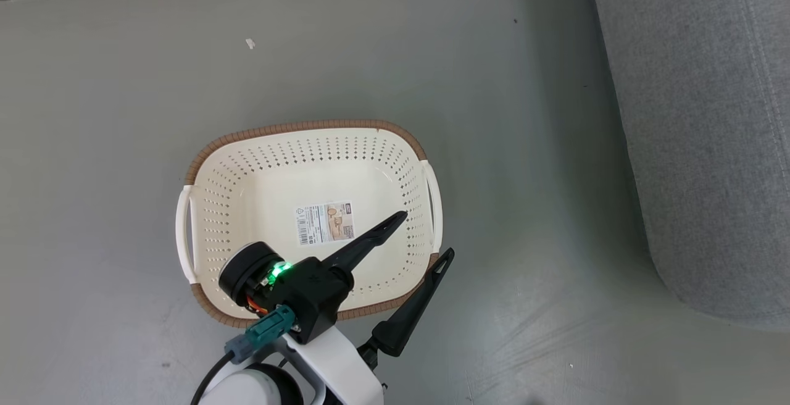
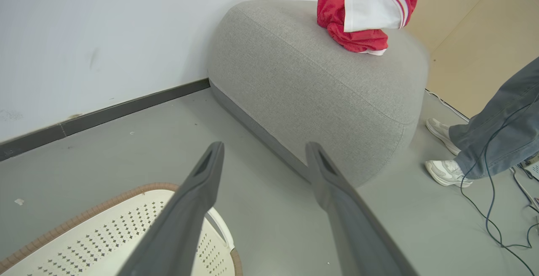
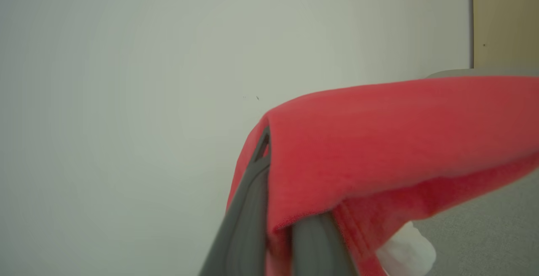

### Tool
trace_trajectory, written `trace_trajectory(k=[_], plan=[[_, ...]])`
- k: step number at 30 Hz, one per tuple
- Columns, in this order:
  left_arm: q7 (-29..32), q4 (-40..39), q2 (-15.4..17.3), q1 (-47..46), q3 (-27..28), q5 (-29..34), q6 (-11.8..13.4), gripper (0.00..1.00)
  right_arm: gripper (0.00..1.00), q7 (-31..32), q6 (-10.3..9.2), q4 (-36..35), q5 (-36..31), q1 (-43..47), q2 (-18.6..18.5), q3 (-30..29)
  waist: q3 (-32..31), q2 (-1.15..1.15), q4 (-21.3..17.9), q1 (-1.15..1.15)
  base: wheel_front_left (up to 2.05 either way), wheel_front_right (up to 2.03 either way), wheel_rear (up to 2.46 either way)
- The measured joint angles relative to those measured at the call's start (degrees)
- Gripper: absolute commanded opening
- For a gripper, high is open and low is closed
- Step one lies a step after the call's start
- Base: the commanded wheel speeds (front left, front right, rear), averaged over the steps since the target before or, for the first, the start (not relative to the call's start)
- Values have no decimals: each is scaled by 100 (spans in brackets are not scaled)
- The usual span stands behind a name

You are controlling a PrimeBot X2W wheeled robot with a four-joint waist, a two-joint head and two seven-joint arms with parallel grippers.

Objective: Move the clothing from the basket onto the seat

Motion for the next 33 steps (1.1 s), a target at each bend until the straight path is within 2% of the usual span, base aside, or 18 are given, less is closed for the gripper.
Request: trace_trajectory(k=[8,17,20,23,25,27,28,29,33], plan=[[110,-47,45,-1,65,5,43,100,0,-65,0,327,-234,536,225,58,241,0,-6,0,0,0,0],[261,-157,167,-5,126,58,111,100,0,-264,0,826,-230,1002,553,-235,534,0,-85,0,0,0,0],[294,-196,182,-78,137,100,111,100,4,-389,0,918,-227,1081,694,-245,622,0,-129,0,0,0,0],[294,-230,198,-149,169,102,112,100,22,-481,0,931,-221,1079,757,-226,671,0,-162,0,0,0,0],[293,-247,212,-197,214,121,118,100,31,-586,0,912,-220,1077,812,-146,707,0,-202,0,0,0,0],[253,-242,213,-221,278,170,126,100,45,-726,0,862,-215,1078,888,11,722,0,-250,0,0,0,0],[223,-236,205,-232,280,175,126,100,63,-769,0,832,-214,1080,904,85,713,0,-266,0,0,0,0],[185,-232,189,-232,281,175,126,100,98,-780,0,800,-214,1081,900,136,699,0,-275,0,0,0,0],[87,-207,89,-232,285,174,126,100,100,-916,0,711,-215,1205,836,314,629,0,-295,0,0,0,0]])
